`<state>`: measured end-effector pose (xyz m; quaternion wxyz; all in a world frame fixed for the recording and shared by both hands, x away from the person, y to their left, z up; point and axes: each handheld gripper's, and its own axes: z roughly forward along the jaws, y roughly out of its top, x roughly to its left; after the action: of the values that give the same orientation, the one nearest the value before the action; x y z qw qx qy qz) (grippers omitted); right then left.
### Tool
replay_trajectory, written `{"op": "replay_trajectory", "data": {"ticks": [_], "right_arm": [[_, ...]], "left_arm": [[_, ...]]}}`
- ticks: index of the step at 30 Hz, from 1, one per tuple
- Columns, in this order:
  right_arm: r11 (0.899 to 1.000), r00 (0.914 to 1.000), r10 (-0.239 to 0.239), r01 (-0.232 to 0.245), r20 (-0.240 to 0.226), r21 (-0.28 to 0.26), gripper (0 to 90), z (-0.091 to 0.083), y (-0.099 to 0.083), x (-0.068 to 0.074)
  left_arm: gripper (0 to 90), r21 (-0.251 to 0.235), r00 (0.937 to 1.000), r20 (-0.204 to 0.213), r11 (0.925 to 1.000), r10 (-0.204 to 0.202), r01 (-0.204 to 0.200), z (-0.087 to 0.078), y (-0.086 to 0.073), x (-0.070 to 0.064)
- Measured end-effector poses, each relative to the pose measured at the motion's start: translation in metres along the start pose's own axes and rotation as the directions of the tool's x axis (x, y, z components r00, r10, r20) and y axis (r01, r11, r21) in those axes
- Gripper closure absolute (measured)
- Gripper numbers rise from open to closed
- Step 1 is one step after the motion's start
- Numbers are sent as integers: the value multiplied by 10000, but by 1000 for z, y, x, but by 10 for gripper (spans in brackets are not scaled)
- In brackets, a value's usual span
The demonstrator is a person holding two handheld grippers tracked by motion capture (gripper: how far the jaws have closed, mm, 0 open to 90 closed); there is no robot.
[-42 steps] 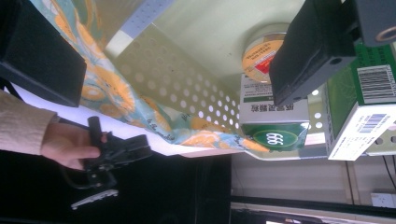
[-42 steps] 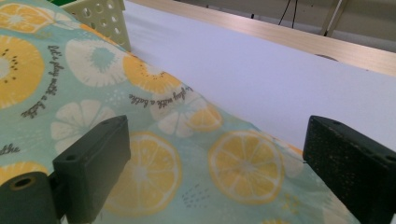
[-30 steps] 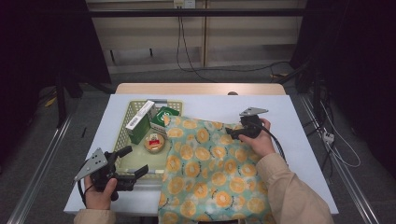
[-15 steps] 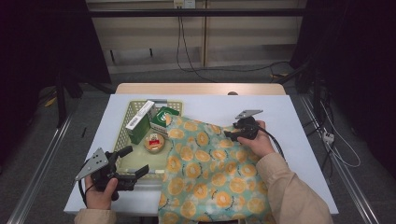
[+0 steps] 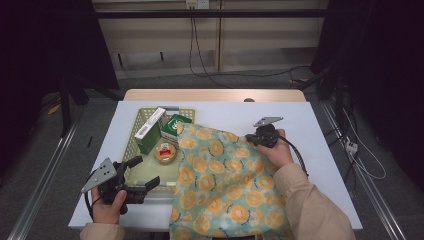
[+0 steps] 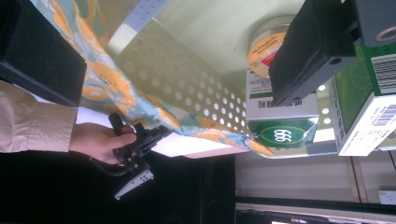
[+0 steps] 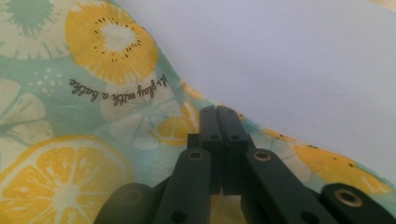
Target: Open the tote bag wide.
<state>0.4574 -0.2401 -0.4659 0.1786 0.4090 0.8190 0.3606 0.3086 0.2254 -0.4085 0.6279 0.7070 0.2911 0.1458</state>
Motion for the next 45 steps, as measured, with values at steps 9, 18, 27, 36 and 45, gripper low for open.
{"op": "replay_trajectory", "data": {"ticks": [9,18,27,36,45], "right_arm": [[10000,9991,26,-23,428,-79,900,0,2,1],[9965,9979,642,-642,-25,-536,900,-1,1,-17],[9993,9988,364,-367,318,81,335,9,6,-8],[9975,9975,667,-672,250,196,617,4,4,-13],[9971,9972,733,-736,126,193,900,-1,0,-9]], "left_arm": [[38,32,10000,71,10000,12,-13,0,0,0],[38,-63,9999,125,10000,-67,68,1,1,1],[38,4,9997,239,10000,-2,2,3,1,-1],[38,-9,9996,266,10000,-24,24,4,1,-1],[38,76,9996,271,10000,-5,3,6,1,-4]]}}
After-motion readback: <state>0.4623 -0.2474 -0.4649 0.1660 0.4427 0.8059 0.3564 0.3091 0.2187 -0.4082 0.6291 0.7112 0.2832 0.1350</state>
